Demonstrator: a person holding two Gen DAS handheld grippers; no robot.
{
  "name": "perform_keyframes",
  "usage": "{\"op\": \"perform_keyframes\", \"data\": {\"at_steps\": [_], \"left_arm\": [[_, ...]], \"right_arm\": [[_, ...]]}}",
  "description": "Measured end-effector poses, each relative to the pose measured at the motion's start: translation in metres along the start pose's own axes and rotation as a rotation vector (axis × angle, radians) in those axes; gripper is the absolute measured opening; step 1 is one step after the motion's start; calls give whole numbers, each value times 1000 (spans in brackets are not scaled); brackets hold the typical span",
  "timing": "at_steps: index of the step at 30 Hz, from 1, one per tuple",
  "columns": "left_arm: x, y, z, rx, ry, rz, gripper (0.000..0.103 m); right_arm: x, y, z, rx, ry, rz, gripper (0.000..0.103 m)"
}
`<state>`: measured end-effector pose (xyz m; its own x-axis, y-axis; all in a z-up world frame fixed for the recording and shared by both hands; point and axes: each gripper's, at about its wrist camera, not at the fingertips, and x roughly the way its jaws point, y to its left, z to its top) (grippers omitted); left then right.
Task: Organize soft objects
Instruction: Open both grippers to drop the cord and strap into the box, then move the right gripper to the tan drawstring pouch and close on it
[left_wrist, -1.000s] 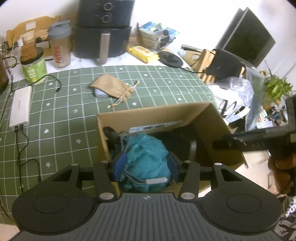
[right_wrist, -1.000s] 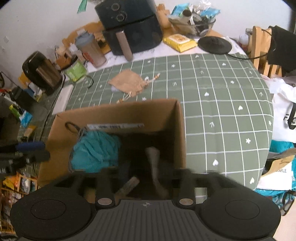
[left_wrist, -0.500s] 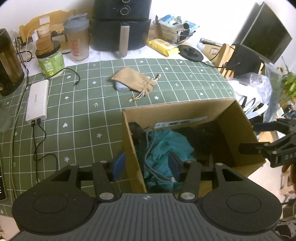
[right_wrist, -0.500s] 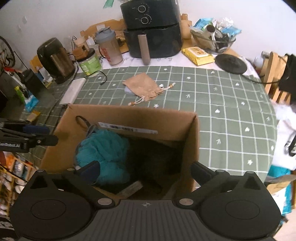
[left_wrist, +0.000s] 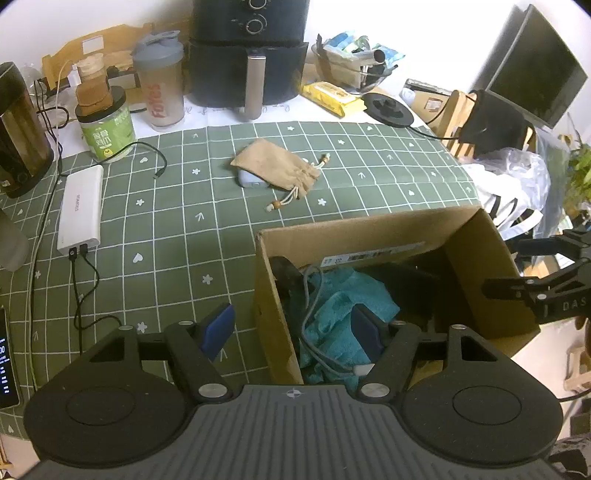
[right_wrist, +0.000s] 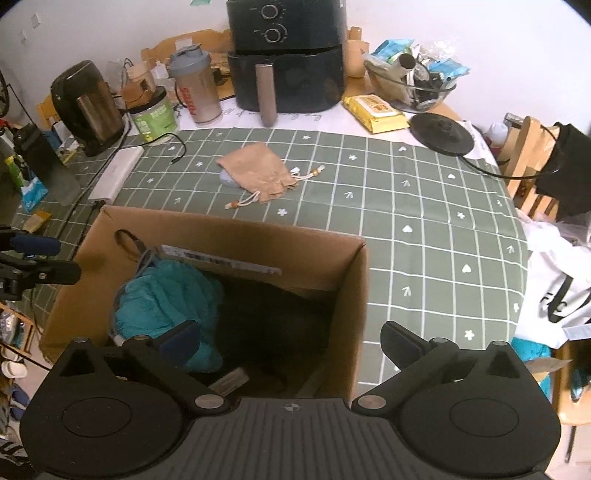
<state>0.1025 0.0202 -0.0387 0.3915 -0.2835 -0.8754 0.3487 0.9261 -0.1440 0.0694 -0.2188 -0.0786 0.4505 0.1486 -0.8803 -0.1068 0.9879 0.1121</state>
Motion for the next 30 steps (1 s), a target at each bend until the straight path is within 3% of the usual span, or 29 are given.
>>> {"op": "perform_keyframes", "data": {"at_steps": [11, 19, 30], "left_arm": [[-2, 5, 3, -9, -21, -5, 69], [0, 5, 9, -13, -41, -14, 69], [2, 3, 26, -42, -79, -2, 69]], "right_arm": [[0, -9, 2, -14, -39, -123, 103], [2, -29, 6, 78, -46, -115, 103], [6, -64, 36, 31, -64, -127, 103]]}}
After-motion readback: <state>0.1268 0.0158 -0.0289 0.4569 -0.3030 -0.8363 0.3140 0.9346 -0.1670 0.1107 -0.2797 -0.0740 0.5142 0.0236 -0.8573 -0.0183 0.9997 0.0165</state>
